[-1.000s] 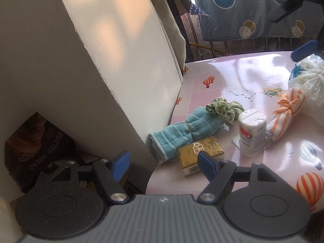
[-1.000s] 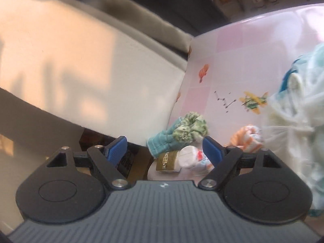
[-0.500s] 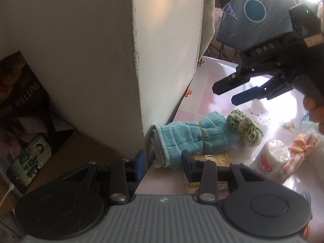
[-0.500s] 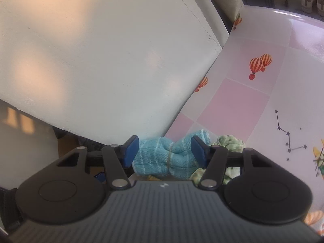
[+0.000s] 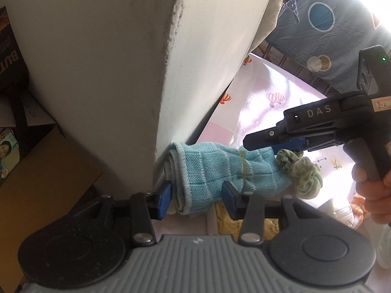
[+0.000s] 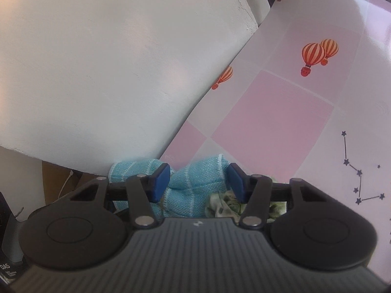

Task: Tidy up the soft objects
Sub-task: 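Close the right tool on the teal towel, then lift the teal towel with the right tool and carry it over the box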

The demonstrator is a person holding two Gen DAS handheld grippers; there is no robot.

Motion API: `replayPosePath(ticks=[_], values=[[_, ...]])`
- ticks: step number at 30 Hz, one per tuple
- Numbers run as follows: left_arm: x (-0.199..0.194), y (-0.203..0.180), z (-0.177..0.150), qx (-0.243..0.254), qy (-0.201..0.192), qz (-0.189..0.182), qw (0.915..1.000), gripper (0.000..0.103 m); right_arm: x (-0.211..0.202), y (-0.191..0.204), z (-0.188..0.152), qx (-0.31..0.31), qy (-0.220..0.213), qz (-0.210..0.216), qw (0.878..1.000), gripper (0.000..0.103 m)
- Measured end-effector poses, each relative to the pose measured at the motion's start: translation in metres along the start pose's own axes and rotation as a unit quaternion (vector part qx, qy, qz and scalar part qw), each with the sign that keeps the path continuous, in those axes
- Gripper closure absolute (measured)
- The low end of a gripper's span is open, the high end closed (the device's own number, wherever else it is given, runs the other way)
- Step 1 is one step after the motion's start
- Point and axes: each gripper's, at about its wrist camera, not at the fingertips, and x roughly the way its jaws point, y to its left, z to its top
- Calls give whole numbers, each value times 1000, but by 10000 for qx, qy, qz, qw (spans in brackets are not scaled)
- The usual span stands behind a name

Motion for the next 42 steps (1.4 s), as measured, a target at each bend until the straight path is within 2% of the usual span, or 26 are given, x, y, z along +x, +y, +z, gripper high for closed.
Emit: replayPosePath(ticks=[2,4,5,7,9,10,14,20,28,36,42], values=[[2,0,2,-77,30,-25,10000,61,0,2,-4,-17,35,-30,10000,53],[2,1,3,-105,44,-26,9999,73,0,5,-5,-90,41,-59,9999,55],[3,0,3,-112,51,2,9999,76,-1,8,-7,-121,29,-66,9999,59],[0,-1,3,-120,31,-13,9999,90,-1,12,-6,-185,-3,-38,9998,68],[-2,-3,4,-111,-41,9,9999,92,0,16,-7,-203,-59,24,9998,79],[-5,-5,4,-77,-108,23,9999,93,-1,17,-6,-221,-100,47,9997,82],[-24,-11,3,11,-387,-10,9992,95,-8,24,-6,-303,-252,104,9992,87],[-59,-21,3,193,-790,-104,9966,95,-25,31,-8,-268,-497,245,9981,89],[-114,-39,1,370,-1172,-408,9916,95,-77,38,-22,-115,-935,513,9942,90],[-163,-89,-13,877,-1426,-1014,9807,95,-171,20,-73,215,-1572,710,9848,90],[-180,-162,-25,1486,-1426,-1710,9635,95,-259,-23,-140,719,-2262,630,9694,90]])
